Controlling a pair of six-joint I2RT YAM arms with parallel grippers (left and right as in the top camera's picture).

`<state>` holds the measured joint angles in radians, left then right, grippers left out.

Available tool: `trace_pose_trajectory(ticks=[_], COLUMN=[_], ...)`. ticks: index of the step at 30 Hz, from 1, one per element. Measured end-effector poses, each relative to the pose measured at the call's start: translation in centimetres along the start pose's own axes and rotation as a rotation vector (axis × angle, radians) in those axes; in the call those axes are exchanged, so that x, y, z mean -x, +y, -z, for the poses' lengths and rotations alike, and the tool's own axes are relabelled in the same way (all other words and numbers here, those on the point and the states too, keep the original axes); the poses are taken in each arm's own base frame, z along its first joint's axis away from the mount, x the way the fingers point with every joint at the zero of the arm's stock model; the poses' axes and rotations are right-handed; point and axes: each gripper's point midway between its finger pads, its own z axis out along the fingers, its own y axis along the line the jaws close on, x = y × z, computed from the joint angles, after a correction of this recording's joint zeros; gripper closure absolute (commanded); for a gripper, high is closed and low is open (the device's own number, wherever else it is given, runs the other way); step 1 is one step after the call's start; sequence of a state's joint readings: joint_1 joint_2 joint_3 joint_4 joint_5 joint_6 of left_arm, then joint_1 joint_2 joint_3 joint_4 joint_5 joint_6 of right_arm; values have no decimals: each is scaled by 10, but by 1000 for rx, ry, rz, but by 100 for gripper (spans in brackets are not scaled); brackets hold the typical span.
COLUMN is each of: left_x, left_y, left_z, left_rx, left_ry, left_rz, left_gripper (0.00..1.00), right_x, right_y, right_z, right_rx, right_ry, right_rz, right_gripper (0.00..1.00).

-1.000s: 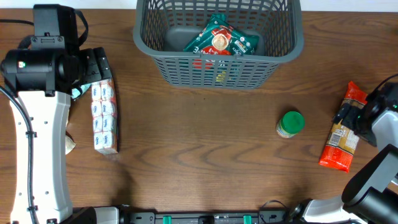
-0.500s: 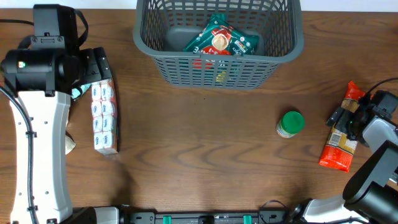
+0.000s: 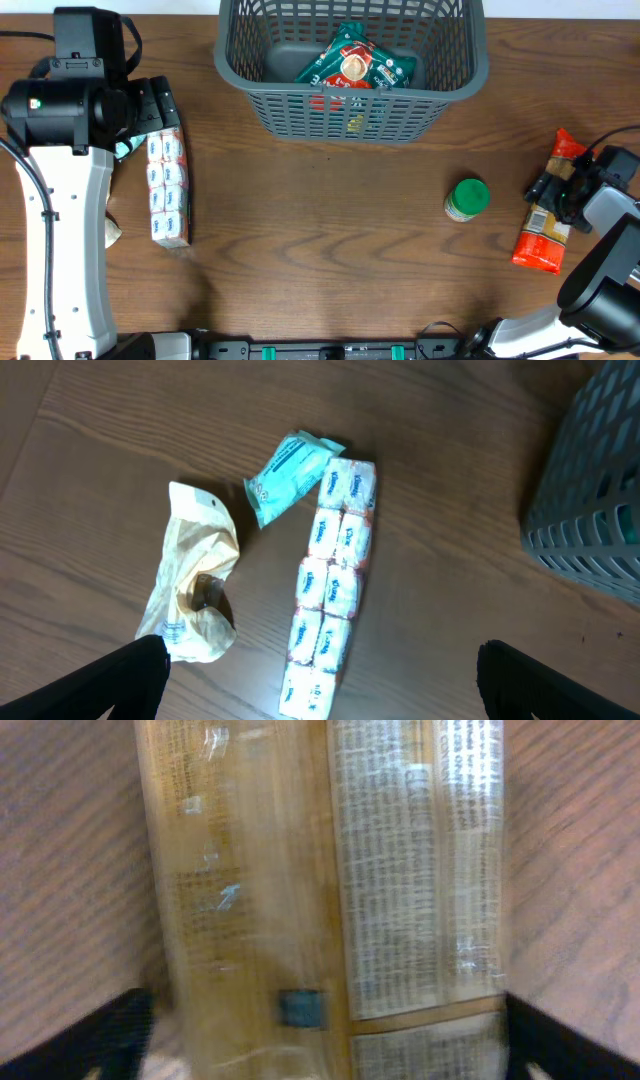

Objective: Pack container
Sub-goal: 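Lower the right gripper onto the orange pasta packet and grasp it, then lift the pasta packet into the basket and release it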

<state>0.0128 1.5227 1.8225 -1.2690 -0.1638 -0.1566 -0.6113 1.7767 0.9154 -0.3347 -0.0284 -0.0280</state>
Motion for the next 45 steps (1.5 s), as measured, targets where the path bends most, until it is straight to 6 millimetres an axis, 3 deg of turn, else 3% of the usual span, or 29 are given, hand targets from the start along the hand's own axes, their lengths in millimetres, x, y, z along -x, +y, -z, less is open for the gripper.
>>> trace_pose_trajectory(ticks=[4, 8, 11, 17, 22, 25, 27, 29, 31, 36, 41, 45], left_x=[0, 0, 0, 0, 0, 0, 0, 0, 0, 0, 0, 0], left_y=[0, 0, 0, 0, 0, 0, 0, 0, 0, 0, 0, 0], left_z=[0, 0, 0, 0, 0, 0, 0, 0, 0, 0, 0, 0], left_rx=[0, 0, 0, 0, 0, 0, 0, 0, 0, 0, 0, 0], left_ry=[0, 0, 0, 0, 0, 0, 0, 0, 0, 1, 0, 1], left_rz=[0, 0, 0, 0, 0, 0, 0, 0, 0, 0, 0, 0], left_gripper=[1, 1, 1, 1, 1, 1, 1, 1, 1, 1, 1, 1], right_x=[3, 8, 16, 13, 25, 63, 92, 123, 138, 136, 117, 107], right_y=[1, 4, 8, 22, 42, 63, 82, 109, 137, 219, 296, 343], right_z=[-1, 1, 7, 14, 42, 83, 123, 178, 227, 329, 389, 424], right_rx=[8, 25, 46, 129, 198, 237, 265, 299, 332, 433, 520, 558], right_ry=[-6, -18, -38, 15, 58, -23, -116, -246, -340, -555, -778, -970], right_rz=[9, 9, -2, -40, -29, 46, 133, 245, 355, 711, 1036, 1199], right_gripper=[71, 96, 99, 99, 99, 99, 99, 99, 99, 99, 99, 99])
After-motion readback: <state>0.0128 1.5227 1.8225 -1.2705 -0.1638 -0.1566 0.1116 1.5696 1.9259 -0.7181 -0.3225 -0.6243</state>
